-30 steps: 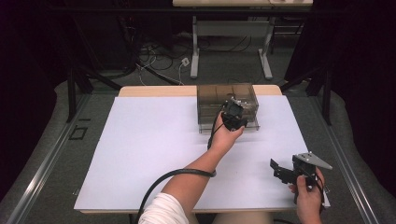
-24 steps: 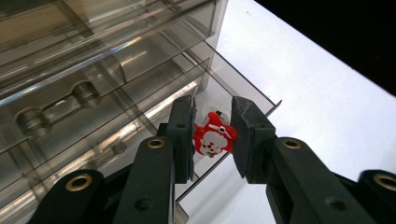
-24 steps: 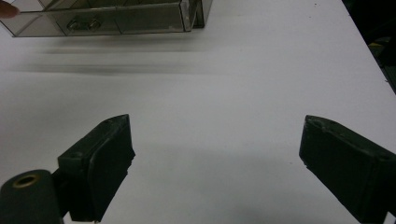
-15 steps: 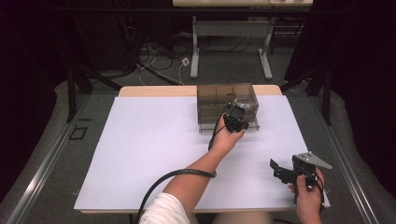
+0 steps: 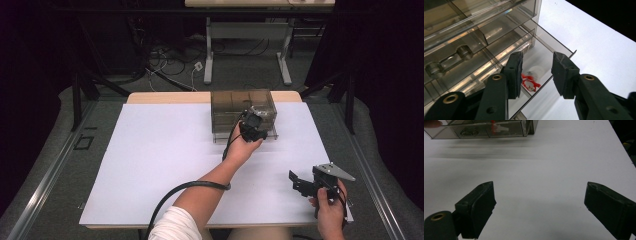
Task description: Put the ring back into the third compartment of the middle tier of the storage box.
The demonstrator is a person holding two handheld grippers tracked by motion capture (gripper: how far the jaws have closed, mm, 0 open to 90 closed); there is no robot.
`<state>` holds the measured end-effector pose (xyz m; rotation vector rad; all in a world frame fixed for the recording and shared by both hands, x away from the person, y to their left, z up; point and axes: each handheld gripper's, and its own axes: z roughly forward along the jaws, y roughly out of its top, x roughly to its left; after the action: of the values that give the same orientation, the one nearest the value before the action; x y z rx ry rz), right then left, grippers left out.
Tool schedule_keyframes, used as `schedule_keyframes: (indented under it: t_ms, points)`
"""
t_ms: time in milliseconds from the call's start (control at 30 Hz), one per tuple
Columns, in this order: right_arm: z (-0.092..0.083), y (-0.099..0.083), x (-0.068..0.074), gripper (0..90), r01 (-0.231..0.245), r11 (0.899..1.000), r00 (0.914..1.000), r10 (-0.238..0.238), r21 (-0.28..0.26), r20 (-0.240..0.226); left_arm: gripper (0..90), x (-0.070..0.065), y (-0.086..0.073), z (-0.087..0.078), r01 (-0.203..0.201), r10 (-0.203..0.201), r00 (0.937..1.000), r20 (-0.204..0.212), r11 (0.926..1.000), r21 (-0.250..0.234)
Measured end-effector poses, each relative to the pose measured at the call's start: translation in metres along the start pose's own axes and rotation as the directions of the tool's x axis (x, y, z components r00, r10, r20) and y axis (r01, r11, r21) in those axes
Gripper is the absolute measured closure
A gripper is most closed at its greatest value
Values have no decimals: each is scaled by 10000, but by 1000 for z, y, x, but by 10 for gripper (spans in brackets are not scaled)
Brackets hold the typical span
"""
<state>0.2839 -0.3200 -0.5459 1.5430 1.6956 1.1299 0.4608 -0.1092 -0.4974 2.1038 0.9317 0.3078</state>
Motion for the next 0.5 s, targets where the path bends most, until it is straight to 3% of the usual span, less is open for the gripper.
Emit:
schedule_keyframes:
  t_ms: [100,133,267,500]
  points:
    - [0,0,0,94,28,10000,10000,-28,11,-8,572,1,0,-1,-11,11,10000,-48,10000,0]
    - [-3,1,0,94,91,9992,9999,-88,394,-57,552,2,-2,-2,58,-58,10000,-45,10000,-62]
    - [-2,0,0,94,39,9997,10000,-37,246,-54,482,4,-3,-6,75,-76,9999,-104,9999,-119]
    - [-3,0,0,95,-12,9991,10000,13,427,-25,436,9,-4,-13,171,-174,9997,-169,9997,-165]
